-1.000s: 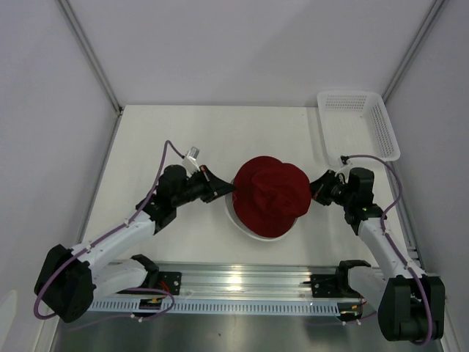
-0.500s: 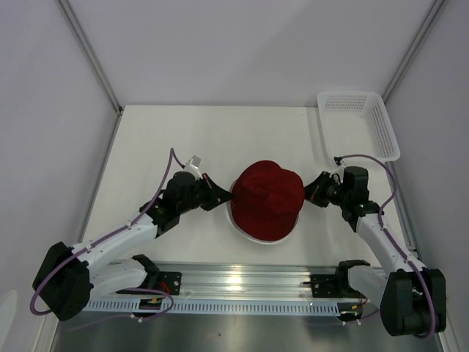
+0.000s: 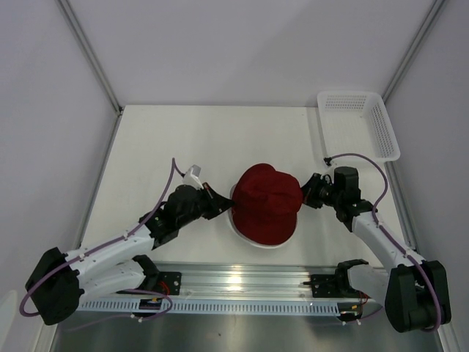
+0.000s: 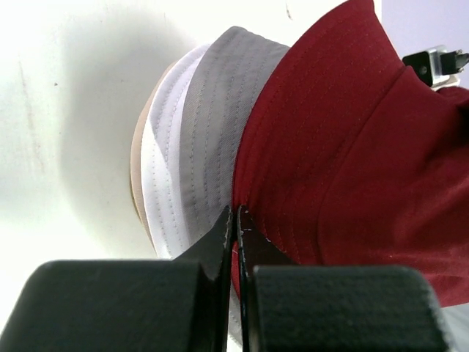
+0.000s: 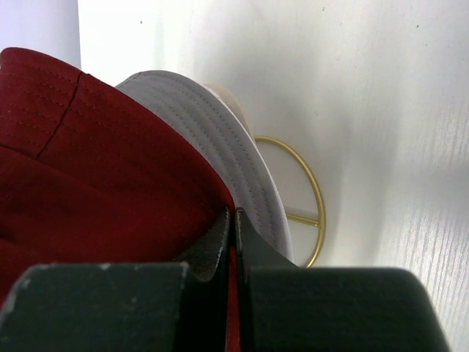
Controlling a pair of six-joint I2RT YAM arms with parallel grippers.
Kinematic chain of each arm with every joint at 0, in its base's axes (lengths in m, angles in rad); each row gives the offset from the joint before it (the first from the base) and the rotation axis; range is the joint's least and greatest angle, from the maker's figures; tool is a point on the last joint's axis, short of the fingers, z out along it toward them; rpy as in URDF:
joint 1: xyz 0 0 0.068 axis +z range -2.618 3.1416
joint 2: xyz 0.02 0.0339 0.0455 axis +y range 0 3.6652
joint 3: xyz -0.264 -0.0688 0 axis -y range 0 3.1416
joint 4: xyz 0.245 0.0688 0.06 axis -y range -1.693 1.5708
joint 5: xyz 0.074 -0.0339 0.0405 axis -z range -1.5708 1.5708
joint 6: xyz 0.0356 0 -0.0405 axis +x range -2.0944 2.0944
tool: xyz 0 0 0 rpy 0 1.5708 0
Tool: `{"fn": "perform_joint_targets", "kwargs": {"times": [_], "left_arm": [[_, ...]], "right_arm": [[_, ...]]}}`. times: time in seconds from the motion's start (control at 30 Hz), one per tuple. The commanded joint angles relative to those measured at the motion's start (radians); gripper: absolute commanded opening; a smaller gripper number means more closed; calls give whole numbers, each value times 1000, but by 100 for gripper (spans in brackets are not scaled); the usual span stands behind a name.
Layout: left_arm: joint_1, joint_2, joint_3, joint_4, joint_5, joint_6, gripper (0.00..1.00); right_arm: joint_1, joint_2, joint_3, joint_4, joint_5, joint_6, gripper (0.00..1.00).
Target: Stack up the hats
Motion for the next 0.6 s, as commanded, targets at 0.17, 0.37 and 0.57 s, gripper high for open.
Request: {"fn": "perform_joint_targets", "kwargs": {"times": [0.17, 0.37, 0.57], "left_arm": [[-95, -35, -104, -208, -184, 108, 1], [-114, -13, -59, -187, -236, 138, 1], [-114, 23, 11, -193, -305, 206, 8]], "right_arm": [[23, -8, -33, -89, 136, -70, 0], [36, -20, 51, -19, 125, -41, 16], [29, 8, 209, -67, 177, -102, 18]]}}
